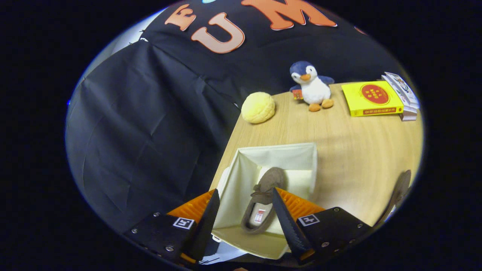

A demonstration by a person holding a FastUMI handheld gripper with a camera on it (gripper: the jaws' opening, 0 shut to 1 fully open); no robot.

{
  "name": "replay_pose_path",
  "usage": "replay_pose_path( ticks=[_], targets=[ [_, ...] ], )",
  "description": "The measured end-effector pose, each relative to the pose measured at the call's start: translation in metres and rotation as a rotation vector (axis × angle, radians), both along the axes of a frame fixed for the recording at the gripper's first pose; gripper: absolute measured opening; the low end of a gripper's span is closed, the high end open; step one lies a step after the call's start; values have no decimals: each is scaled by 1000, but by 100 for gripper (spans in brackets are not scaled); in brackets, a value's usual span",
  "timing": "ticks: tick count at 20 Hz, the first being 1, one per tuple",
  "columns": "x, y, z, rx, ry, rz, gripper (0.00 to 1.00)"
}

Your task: Open the storage box then place both shoes into the box .Put the left shoe in first, then the right shoe, with the right side of both shoes facing outward in a uniform manner.

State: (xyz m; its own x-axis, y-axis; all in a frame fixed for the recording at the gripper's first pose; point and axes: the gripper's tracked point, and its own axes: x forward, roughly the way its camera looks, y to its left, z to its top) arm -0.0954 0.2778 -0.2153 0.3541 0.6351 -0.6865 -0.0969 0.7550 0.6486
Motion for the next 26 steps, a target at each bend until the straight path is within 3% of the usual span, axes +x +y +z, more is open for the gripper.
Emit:
replay_pose_path(
  ticks=[9, 19, 22, 26],
  targets=[
    [-36, -155, -57, -249, -35, -69, 97],
    [-88, -295, -123, -469, 22, -112, 96],
    [-104, -333, -150, -513, 50, -71, 93],
    [-128, -347, -175, -528, 101, -35, 87]
  ],
)
